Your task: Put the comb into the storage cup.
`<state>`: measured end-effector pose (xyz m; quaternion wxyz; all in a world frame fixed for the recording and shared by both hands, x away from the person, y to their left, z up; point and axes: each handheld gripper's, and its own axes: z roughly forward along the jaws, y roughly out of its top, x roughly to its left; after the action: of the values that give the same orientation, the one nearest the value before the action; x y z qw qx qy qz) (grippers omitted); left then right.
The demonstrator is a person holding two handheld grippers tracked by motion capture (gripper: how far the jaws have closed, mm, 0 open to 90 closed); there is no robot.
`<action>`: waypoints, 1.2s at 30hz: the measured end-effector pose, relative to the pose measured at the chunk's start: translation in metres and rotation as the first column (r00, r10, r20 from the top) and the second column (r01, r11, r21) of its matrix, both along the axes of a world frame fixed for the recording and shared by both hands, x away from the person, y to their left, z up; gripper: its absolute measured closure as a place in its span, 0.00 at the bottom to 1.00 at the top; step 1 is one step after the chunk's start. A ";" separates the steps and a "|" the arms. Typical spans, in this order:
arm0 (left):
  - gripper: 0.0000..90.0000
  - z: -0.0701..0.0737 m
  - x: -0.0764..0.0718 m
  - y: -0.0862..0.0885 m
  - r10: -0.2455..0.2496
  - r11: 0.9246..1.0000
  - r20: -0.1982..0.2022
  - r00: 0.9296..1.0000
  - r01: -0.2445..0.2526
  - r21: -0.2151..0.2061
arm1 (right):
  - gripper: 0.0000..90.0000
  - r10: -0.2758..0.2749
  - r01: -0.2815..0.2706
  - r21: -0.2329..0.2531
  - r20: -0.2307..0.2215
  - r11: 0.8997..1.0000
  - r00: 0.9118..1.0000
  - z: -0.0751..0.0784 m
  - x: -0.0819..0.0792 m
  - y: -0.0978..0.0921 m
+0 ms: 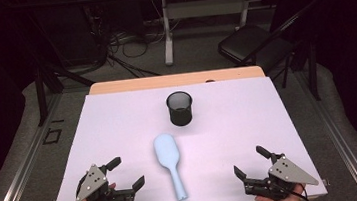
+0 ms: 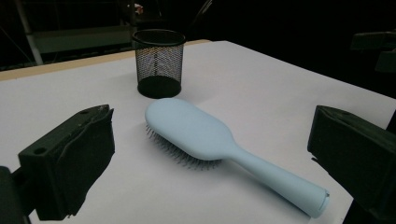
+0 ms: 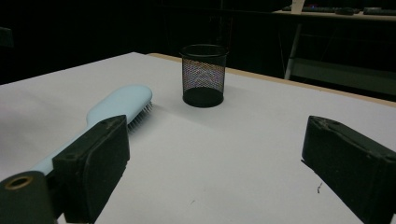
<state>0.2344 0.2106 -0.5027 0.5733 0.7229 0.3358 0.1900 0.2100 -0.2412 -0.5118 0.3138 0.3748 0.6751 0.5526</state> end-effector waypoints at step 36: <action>0.02 0.002 0.001 -0.023 -0.027 0.999 -0.093 0.995 0.031 0.037 | 0.09 0.006 -0.008 -0.022 -0.066 1.000 0.998 -0.006 0.007 0.001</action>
<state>0.2351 0.1879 -0.5010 0.5459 0.7466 0.3475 0.1544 0.2174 -0.2404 -0.5179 0.2934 0.3871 0.6924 0.5335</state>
